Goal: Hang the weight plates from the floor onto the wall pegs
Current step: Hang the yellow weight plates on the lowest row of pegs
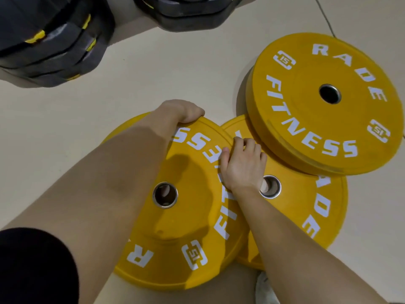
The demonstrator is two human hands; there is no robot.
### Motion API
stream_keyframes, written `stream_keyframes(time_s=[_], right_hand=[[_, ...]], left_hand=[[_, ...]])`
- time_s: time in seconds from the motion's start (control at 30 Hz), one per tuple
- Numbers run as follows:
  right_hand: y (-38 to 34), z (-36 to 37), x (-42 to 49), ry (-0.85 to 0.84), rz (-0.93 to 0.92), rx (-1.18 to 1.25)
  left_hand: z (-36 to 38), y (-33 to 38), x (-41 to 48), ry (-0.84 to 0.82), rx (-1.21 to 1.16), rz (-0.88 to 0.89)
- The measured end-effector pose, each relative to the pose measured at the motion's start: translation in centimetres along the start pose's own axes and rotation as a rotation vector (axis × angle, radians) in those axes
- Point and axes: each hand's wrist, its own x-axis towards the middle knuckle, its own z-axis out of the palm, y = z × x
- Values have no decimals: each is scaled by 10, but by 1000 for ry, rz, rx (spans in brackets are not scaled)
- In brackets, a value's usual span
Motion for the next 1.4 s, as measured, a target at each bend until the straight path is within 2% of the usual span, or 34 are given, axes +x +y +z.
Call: stream_keyframes(time_s=[0.27,0.33,0.43,0.5,0.53,0.63,0.7,0.83,1.0,1.2,1.4], right_hand=[[-6,-1,4,19,-17,54],[-17,-10,7,-19,39,72],[-32,-29,9,-105,240,193],[-28,-37,15,-241,349,385],[-25,-39,21,-359,345,509],[-10,-61,28,-803,208,800],[-9,-79,20,-934,133,813],[-14,-106,-5,-844,11,738],[-20,-147,-41,-780,-167,685],[-66,-178,-72,-756,-269,701],[-113,-180,-99,-436,-314,596]], left_hand=[[7,-15,-8,136,27,-58],[10,-30,-15,186,-2,-80],[14,-52,-33,274,-36,-102],[12,-55,-44,326,-84,-126],[11,-57,-53,338,-110,-138],[4,-58,-79,381,-170,-154],[0,-61,-105,399,-208,-168],[-7,-68,-169,489,-257,-145],[-1,-97,-251,505,-359,30],[28,-152,-312,517,-470,5],[54,-180,-339,835,-437,-170]])
